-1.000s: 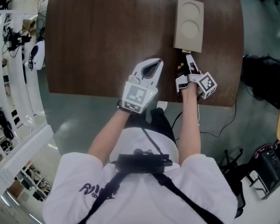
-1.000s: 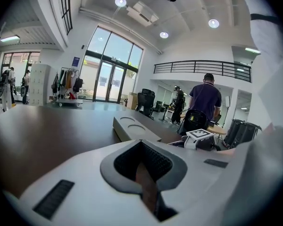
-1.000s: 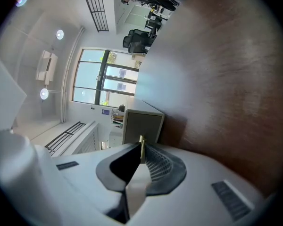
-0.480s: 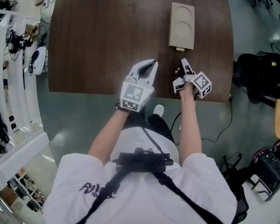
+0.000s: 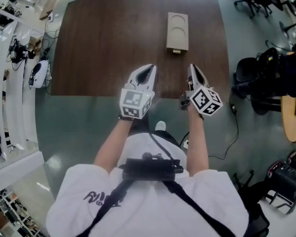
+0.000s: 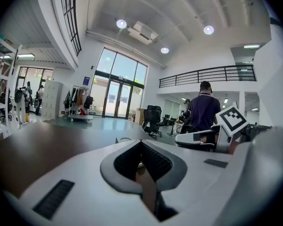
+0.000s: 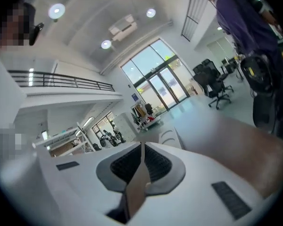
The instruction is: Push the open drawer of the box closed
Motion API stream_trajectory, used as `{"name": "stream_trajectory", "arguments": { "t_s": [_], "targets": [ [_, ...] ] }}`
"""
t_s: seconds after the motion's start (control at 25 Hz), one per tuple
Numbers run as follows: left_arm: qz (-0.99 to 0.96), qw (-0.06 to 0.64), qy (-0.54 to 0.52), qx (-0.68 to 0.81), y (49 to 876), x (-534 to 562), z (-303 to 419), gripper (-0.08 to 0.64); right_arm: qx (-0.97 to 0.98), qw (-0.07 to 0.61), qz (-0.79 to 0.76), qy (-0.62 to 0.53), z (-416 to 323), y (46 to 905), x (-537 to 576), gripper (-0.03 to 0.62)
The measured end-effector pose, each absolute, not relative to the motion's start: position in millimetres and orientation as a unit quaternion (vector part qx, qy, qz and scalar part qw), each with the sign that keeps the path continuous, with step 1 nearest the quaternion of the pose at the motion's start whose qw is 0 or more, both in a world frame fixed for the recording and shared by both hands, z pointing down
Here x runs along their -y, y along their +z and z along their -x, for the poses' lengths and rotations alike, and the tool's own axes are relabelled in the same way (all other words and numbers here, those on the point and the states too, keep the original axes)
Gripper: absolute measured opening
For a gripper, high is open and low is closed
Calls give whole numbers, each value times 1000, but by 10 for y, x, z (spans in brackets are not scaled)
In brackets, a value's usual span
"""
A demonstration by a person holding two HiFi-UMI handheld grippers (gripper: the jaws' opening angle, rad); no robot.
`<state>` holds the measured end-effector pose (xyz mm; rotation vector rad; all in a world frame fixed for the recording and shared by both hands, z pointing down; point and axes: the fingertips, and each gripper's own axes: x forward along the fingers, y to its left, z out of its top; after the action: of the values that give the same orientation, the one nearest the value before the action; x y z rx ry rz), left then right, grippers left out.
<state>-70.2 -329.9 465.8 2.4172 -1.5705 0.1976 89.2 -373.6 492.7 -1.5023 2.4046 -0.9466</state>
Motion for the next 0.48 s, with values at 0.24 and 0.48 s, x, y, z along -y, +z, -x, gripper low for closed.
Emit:
{"name": "stream_trajectory", "arguments": {
  "t_s": [0.24,0.48],
  "targets": [
    [-824,89,38,558,4175,2850,656,11,-845,40,503,-179,-828,4156,3160,6],
    [-817,67,22,572,3801,2573,560,11,-853,19,515,-83,-791,3641,2782,6]
  ]
}}
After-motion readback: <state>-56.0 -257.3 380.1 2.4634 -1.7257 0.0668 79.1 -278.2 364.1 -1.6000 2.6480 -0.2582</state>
